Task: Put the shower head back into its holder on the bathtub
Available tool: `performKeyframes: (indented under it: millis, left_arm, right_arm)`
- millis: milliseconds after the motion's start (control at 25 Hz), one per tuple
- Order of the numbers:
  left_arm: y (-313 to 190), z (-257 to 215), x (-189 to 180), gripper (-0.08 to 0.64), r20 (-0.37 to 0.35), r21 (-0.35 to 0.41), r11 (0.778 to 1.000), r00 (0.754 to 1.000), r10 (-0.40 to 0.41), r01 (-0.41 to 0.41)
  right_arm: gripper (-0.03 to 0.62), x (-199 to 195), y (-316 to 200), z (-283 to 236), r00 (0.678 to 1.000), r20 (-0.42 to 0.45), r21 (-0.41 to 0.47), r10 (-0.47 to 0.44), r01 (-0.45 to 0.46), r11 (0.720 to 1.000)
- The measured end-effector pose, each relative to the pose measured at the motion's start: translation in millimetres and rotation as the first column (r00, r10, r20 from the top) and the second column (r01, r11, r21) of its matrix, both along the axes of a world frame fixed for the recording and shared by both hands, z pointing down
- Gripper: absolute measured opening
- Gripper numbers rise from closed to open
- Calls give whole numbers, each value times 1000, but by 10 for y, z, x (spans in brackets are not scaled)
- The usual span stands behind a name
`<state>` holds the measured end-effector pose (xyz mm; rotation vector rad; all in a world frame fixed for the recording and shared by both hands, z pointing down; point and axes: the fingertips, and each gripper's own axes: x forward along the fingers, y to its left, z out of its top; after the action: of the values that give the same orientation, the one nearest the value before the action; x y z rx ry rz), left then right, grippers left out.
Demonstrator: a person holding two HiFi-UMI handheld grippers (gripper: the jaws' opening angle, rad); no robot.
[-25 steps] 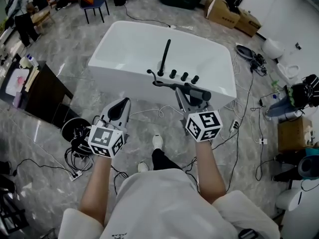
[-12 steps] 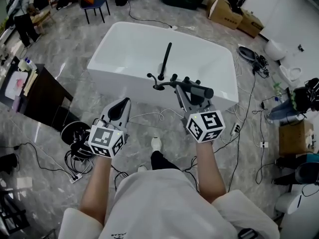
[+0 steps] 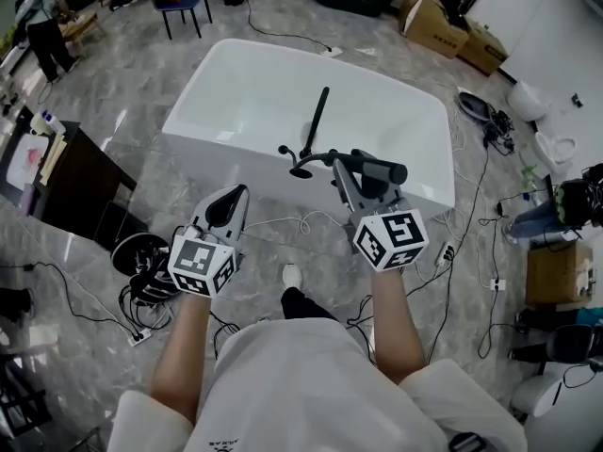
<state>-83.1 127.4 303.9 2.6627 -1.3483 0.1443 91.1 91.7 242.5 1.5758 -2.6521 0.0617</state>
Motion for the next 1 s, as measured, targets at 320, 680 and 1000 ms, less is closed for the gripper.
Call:
performKeyframes:
  millis: [320, 680, 1000]
  left_arm:
    - [-411, 78, 147, 11, 17, -28, 999, 1000, -25, 26]
    - [-829, 148, 366, 11, 38, -48, 997, 998, -52, 54]
    - [-1169, 198, 579, 11, 54, -52, 995, 995, -83, 86]
  right_arm:
    - [143, 84, -497, 92, 999, 19, -25, -46, 47, 999]
    - [143, 278, -958, 228, 996, 36, -52, -78, 79, 995]
    - [143, 389, -1320, 387, 990, 48, -76, -129, 132, 988]
